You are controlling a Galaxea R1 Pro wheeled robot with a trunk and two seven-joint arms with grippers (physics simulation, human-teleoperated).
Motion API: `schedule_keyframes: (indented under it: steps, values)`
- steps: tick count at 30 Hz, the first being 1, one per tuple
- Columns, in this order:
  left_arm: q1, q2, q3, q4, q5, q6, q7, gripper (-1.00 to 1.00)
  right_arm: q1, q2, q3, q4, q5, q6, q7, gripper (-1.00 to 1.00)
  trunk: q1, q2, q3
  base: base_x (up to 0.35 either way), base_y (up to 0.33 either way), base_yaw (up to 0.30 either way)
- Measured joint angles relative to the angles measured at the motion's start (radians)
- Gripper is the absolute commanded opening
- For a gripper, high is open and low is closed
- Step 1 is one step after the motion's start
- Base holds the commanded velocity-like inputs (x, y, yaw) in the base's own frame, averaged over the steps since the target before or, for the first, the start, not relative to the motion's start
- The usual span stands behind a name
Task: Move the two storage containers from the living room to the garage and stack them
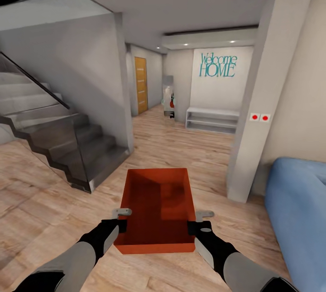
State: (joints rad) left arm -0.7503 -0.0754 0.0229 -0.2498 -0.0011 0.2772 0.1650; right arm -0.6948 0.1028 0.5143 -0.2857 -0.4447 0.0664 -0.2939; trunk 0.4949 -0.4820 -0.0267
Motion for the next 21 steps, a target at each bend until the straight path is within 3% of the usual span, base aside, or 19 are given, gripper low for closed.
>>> schedule_keyframes:
  steps: [21]
  values:
    - [0.0, -0.003, 0.006, 0.0, -0.005, 0.001, 0.0, -1.0, 0.002, -0.005, 0.001, -0.01, 0.001, 0.009, 0.0, -1.0, 0.0, 0.0, 0.0, 0.324, 0.0, 0.0]
